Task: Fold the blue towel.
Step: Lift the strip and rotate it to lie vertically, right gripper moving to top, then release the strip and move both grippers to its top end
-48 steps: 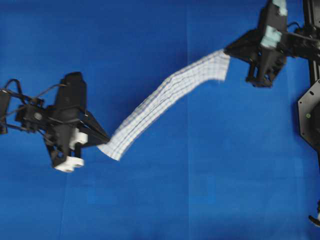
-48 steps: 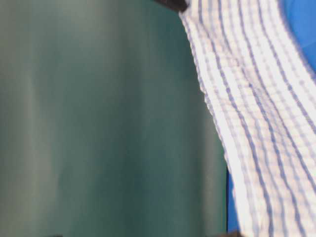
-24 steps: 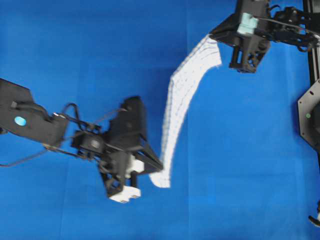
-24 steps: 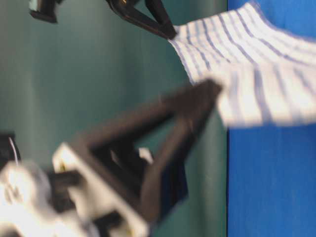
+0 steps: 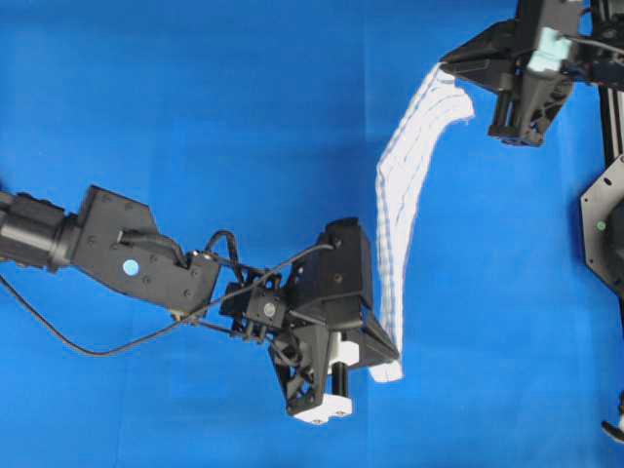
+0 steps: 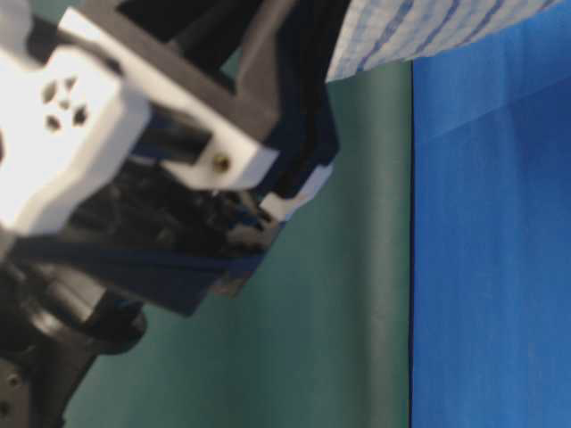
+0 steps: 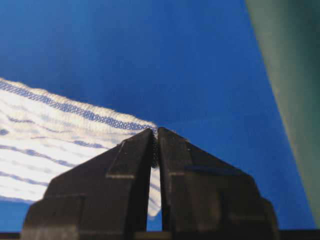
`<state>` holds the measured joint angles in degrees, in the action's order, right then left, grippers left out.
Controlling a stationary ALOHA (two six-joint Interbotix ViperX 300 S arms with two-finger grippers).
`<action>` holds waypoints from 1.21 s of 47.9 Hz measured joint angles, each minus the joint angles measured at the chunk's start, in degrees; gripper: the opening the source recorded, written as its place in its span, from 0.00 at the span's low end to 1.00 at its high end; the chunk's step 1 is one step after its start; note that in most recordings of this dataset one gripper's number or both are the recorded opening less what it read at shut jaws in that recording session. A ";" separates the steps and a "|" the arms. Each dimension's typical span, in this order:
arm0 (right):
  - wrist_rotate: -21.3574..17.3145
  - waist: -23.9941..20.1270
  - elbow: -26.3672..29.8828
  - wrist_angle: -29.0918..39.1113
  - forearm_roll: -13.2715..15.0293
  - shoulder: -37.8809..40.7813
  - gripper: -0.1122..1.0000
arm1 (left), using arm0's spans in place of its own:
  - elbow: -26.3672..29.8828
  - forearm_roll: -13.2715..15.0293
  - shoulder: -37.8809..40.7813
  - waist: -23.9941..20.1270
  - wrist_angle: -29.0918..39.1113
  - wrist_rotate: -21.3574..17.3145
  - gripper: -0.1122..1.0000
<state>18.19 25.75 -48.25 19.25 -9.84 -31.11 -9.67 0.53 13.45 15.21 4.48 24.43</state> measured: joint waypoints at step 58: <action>0.18 -3.96 28.48 0.00 5.36 42.89 0.08 | -26.63 0.97 -3.69 -0.62 -20.30 15.73 0.17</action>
<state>18.37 21.80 -19.78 19.25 -4.48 11.78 -36.30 1.49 9.76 14.59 -15.82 40.17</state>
